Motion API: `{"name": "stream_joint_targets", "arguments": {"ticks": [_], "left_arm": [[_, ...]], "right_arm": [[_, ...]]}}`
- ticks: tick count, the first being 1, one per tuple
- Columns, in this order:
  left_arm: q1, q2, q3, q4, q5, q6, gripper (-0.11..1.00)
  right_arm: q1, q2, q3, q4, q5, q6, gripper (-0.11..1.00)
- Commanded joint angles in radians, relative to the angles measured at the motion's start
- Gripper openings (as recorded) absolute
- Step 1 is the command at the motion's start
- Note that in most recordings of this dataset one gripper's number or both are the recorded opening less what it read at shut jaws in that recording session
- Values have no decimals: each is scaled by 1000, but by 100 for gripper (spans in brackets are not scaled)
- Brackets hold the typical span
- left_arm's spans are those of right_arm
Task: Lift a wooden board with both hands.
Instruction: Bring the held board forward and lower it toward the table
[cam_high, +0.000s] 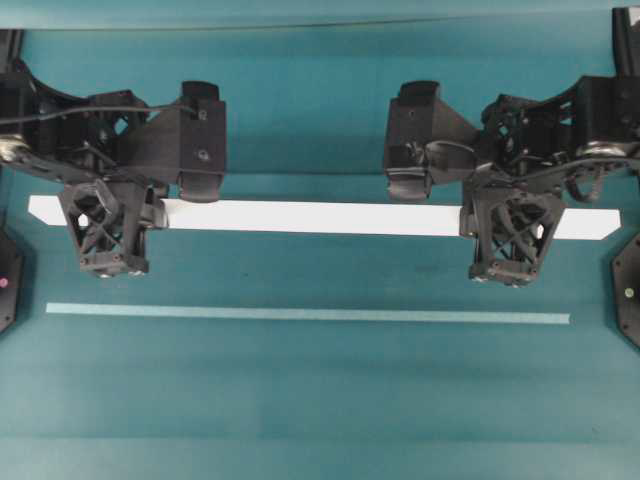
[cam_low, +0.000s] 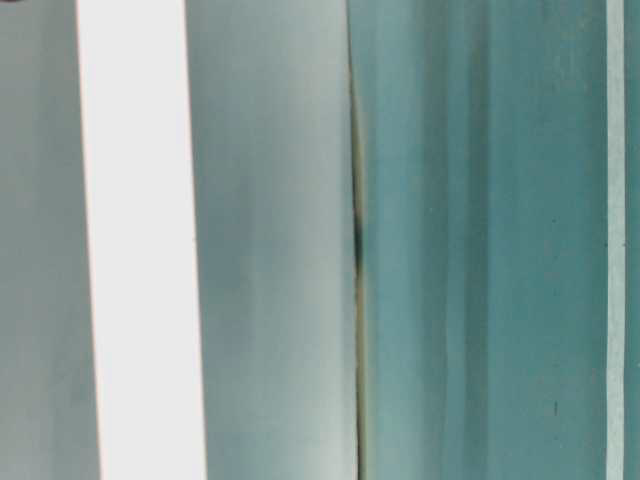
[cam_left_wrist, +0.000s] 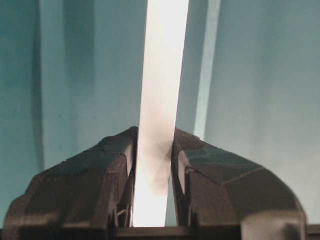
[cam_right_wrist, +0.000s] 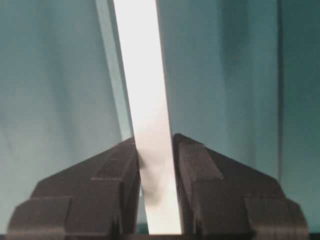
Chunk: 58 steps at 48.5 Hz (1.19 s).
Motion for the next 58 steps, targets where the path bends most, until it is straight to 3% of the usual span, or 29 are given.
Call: {"name": "stream_joint_targets", "arguments": {"ticks": [1, 19, 36, 58], "left_arm": [[-2, -14, 25, 0, -41, -2, 17], [-6, 31, 181, -2, -192, -11, 17], [-18, 89, 244, -2, -316, -17, 17], [-57, 210, 296, -2, -446, -37, 17]], "right_arm": [[2, 3, 40, 3, -32, -14, 22], [2, 34, 189, 6, -190, -26, 22], [17, 123, 202, 26, -282, -80, 22], [43, 189, 252, 38, -391, -80, 22]]}}
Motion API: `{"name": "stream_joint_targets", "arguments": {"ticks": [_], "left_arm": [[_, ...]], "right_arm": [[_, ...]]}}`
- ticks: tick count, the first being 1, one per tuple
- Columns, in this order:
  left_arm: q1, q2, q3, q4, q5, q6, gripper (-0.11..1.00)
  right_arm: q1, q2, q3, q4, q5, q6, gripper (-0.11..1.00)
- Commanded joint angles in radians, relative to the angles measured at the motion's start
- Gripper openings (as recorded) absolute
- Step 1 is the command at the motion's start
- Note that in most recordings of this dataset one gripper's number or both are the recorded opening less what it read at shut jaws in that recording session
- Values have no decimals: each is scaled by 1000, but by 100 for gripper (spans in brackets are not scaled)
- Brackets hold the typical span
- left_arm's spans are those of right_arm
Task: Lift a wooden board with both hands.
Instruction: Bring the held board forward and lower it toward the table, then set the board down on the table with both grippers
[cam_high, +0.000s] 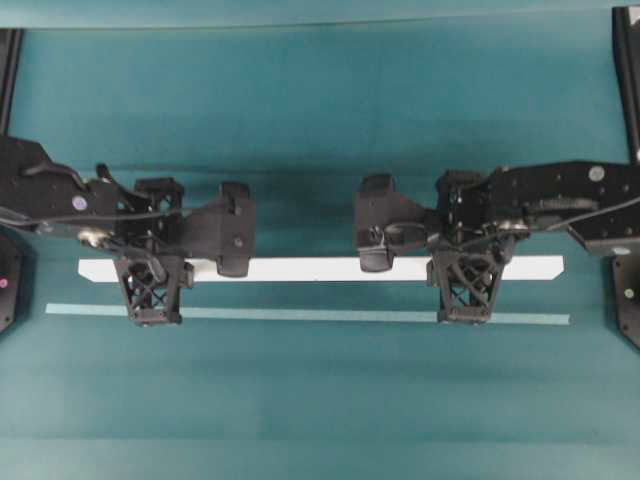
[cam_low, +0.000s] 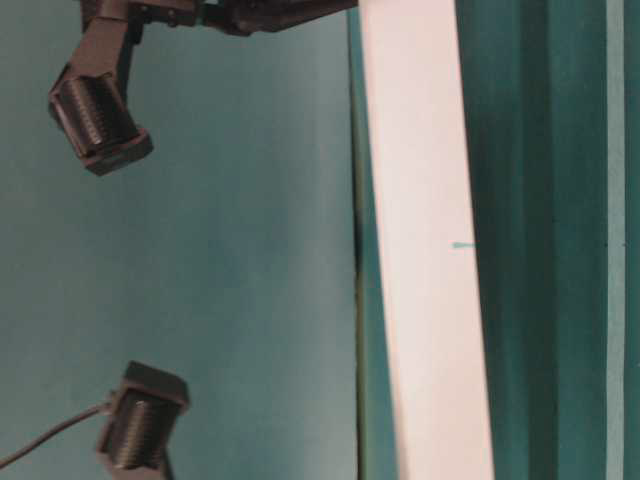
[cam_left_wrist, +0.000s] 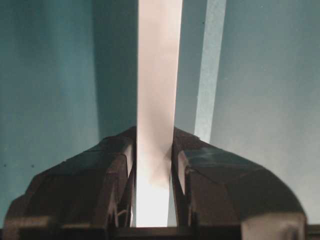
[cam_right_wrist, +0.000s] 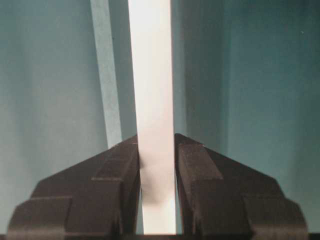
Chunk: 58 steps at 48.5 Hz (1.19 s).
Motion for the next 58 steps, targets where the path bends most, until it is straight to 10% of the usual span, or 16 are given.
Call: {"name": "stream_joint_targets", "arguments": {"ticks": [1, 58], "left_arm": [[0, 5, -2, 2, -26, -2, 17], [-52, 75, 72, 2, -195, -66, 17]], "right_arm": [[12, 18, 8, 9, -35, -8, 22], [63, 115, 98, 11, -238, -3, 22]]}}
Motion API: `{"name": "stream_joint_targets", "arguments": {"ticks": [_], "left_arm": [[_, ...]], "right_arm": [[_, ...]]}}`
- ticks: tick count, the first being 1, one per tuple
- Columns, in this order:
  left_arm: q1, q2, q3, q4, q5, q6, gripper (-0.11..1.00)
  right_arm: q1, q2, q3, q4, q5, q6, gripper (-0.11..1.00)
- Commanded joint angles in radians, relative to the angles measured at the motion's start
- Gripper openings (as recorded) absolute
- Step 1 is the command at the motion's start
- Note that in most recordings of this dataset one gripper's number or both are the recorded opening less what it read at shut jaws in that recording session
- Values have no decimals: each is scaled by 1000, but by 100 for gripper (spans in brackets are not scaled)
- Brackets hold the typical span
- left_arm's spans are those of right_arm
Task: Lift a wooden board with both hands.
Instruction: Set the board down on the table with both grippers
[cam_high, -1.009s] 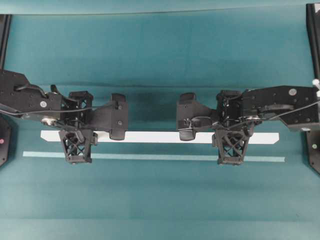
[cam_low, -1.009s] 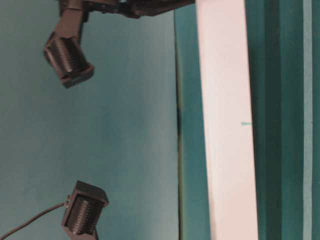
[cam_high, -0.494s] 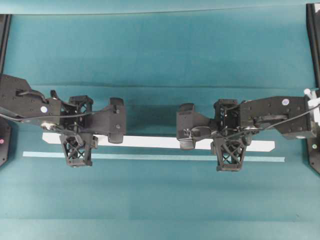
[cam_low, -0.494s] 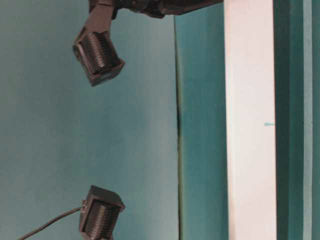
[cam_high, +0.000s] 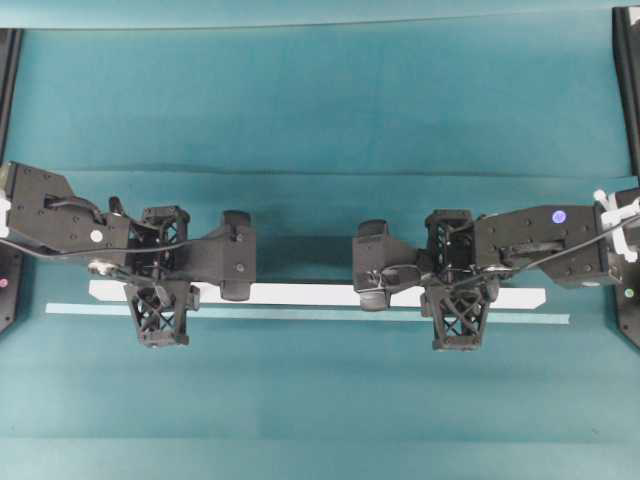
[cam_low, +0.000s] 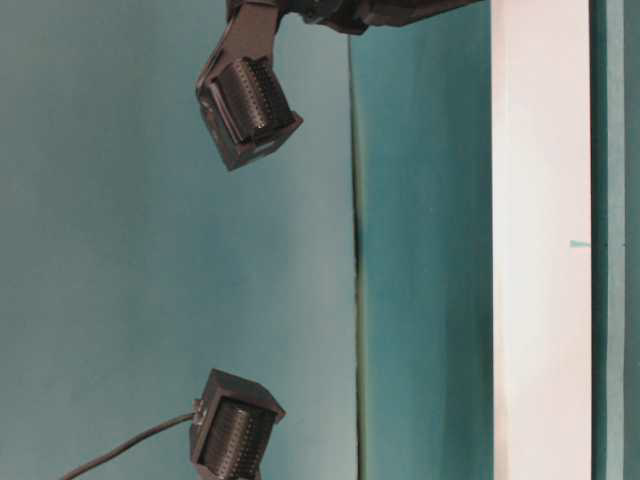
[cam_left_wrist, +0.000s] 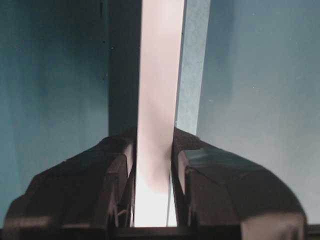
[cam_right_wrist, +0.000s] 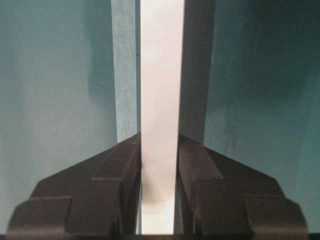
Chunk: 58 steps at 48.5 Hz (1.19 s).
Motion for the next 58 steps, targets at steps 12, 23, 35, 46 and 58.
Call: {"name": "stream_joint_targets", "arguments": {"ticks": [12, 23, 35, 46, 58], "left_arm": [[-2, -3, 3, 2, -34, -20, 17], [-2, -3, 14, 2, -51, -37, 17], [0, -6, 23, 2, -77, -29, 17], [-11, -9, 35, 0, -175, -34, 17], [-11, -18, 55, 0, -175, -40, 17]], "right_arm": [[12, 9, 11, 5, -28, -2, 22], [18, 17, 20, 11, -41, -2, 22], [18, 18, 21, 8, -78, 5, 22], [17, 18, 21, 6, -115, 2, 22], [14, 17, 21, 8, -121, 2, 22]]}}
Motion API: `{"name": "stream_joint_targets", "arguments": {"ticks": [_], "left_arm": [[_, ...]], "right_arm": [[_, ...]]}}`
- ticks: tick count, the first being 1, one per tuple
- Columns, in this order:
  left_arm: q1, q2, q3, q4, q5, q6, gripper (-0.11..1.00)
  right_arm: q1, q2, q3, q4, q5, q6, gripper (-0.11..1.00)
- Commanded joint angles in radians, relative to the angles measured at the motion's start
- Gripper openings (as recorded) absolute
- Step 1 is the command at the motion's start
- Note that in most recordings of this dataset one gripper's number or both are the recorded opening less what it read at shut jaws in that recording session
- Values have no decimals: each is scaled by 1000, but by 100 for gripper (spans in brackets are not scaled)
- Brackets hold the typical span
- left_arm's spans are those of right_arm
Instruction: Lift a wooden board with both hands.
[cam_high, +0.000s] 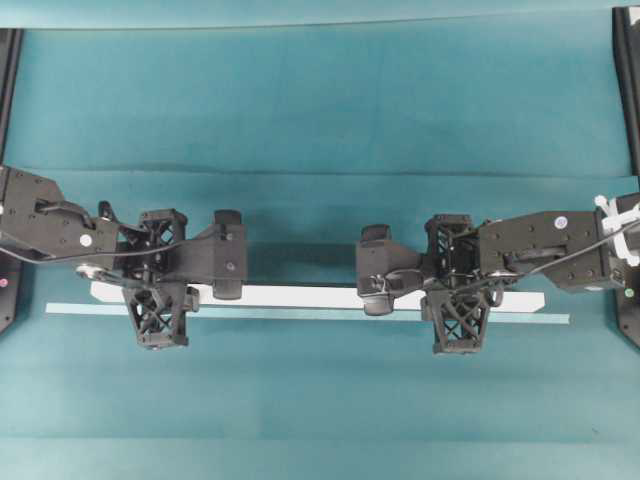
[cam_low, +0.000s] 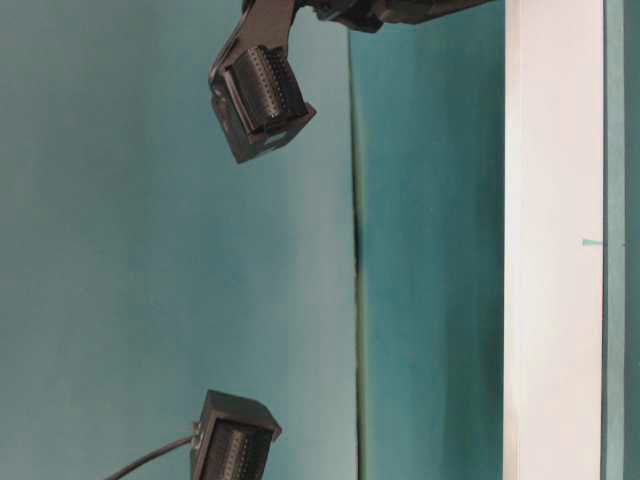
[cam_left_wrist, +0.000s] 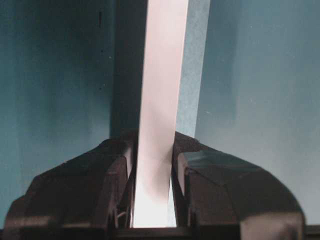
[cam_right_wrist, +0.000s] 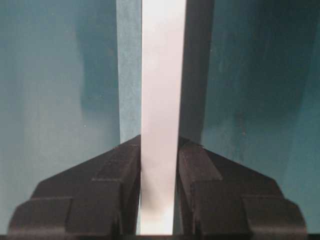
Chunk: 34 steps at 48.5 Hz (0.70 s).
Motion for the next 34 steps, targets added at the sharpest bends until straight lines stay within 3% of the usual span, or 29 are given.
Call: {"name": "stream_joint_targets", "arguments": {"ticks": [1, 7, 17, 20, 28, 34], "left_arm": [[-3, -5, -5, -2, -31, -9, 17], [-3, -18, 6, -2, -31, -9, 17], [-2, -28, 17, -2, -29, -12, 21], [-2, -34, 23, -2, -29, -12, 36], [-6, -49, 29, -2, -31, 3, 84], [-6, -49, 31, -2, -29, 3, 100]], "right_arm": [[3, 11, -9, 3, -40, 2, 22], [-5, 11, -9, 6, -40, 5, 24], [-8, 11, -8, 6, -41, 21, 80], [-8, 11, -8, 6, -43, 20, 90], [-8, 9, -8, 6, -48, 29, 90], [-8, 8, -8, 6, -46, 34, 90]]}}
